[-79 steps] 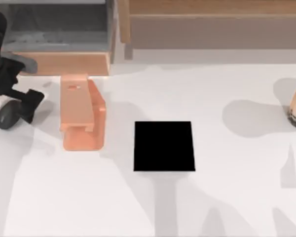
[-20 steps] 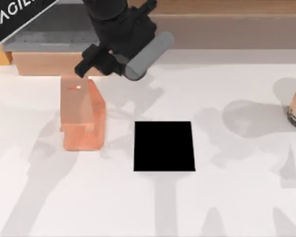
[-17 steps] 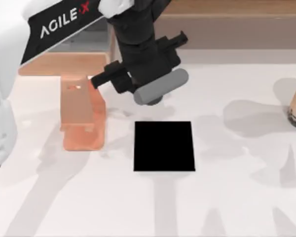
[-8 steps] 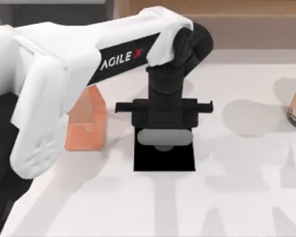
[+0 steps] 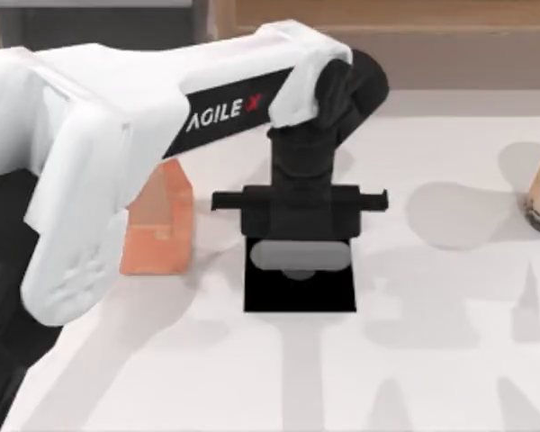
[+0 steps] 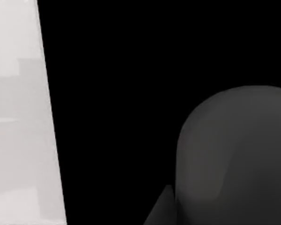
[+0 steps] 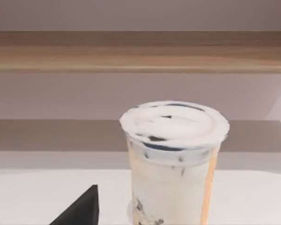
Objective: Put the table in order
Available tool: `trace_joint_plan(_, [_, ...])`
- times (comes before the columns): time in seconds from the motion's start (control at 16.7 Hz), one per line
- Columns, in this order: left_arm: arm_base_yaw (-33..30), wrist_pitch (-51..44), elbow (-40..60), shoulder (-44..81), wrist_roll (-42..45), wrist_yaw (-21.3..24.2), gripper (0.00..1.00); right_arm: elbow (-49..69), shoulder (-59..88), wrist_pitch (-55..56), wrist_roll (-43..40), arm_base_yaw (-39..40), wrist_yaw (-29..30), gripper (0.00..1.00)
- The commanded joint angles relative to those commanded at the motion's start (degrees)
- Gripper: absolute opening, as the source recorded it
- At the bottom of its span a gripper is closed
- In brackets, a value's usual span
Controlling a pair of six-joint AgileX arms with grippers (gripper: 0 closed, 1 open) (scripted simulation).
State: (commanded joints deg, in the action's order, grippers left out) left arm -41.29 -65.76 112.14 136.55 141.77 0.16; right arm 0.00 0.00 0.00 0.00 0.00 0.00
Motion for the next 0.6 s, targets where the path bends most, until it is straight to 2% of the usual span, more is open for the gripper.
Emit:
trace_joint_plan(0.24, [0.0, 0.3, -0.2, 0.1, 0.0, 0.0, 0.0, 0.0, 0.0, 0.0, 0.0, 0.0, 0.0, 1.0])
trace_joint_plan(0.6, [0.0, 0.3, -0.2, 0.1, 0.0, 0.0, 0.45, 0.0, 0.0, 0.0, 0.0, 0.0, 0.0, 1.0])
